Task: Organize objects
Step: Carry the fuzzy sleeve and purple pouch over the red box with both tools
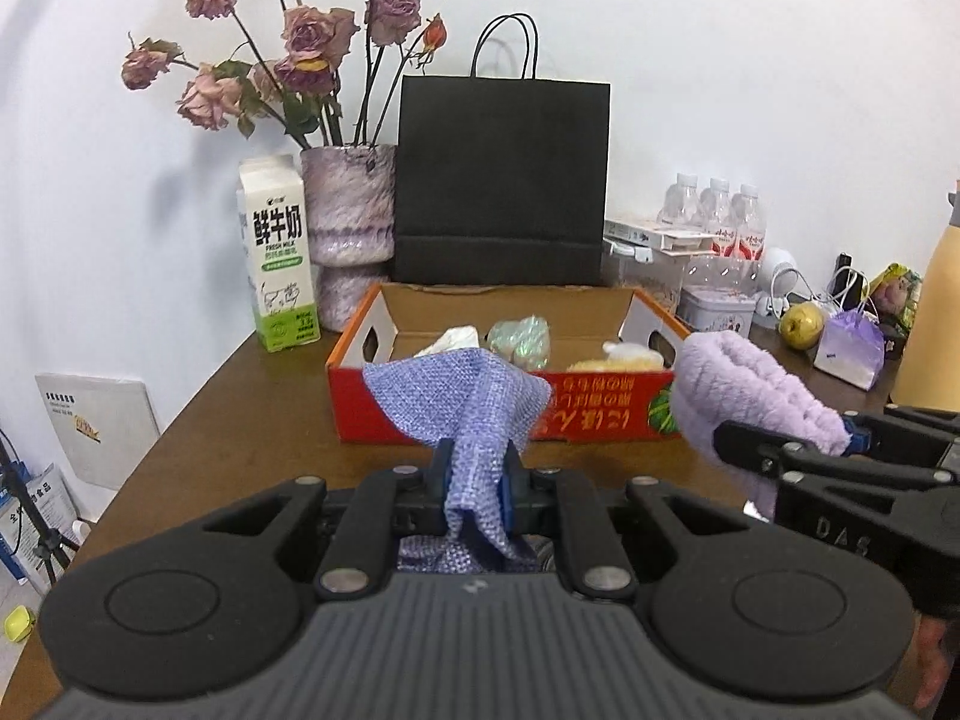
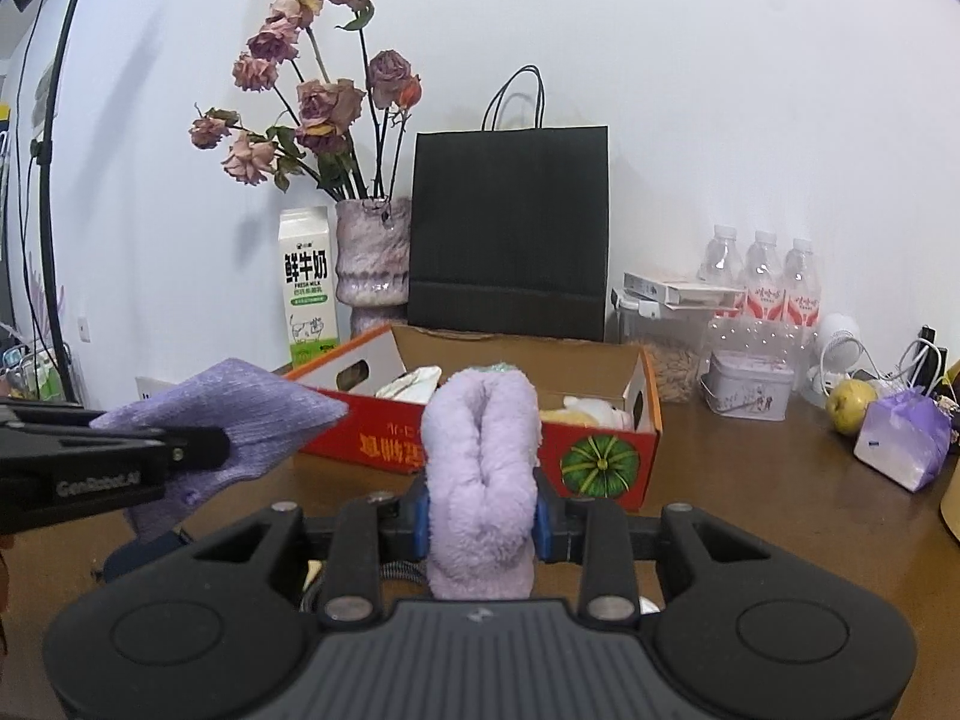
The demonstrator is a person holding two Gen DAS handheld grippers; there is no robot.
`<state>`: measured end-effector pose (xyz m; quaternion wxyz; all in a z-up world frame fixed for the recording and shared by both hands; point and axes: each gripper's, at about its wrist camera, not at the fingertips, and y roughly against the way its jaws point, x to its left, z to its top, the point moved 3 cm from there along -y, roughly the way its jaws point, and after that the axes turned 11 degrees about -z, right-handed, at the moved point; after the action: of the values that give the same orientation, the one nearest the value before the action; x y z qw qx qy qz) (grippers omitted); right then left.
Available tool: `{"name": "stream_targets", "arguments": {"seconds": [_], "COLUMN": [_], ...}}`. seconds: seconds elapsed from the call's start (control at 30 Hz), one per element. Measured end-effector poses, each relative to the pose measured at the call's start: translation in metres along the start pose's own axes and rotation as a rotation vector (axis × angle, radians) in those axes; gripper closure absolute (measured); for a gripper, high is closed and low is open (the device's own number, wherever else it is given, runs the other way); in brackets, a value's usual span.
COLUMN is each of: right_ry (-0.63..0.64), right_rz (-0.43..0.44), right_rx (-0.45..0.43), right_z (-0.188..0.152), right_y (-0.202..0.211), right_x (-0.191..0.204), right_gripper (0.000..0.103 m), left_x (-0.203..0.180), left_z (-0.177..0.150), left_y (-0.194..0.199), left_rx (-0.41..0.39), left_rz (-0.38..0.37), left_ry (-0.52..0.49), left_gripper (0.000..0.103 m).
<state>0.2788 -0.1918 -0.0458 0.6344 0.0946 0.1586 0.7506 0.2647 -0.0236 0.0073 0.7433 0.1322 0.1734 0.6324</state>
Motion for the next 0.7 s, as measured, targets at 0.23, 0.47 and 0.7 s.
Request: {"name": "stream_targets", "arguments": {"seconds": [0.23,0.47,0.7], "right_ry": [0.006,0.002,-0.017], "right_rz": [0.004,0.006,0.021], "right_rx": [-0.009,-0.019,-0.020], "right_z": [0.018,0.033,0.042], "right_y": [-0.020,-0.047,-0.078], "right_x": [0.007,0.010,0.013], "right_gripper": [0.074,0.074,0.074], "left_x": [0.001,0.009,0.018], "left_z": [0.019,0.036,0.055], "left_y": [-0.024,-0.051,-0.077], "left_rx": [-0.009,-0.012,-0.030], "left_rz": [0.007,0.009,0.002], "left_ry": [0.017,0.036,0.041], "left_gripper": [0.088,0.088,0.088]}}
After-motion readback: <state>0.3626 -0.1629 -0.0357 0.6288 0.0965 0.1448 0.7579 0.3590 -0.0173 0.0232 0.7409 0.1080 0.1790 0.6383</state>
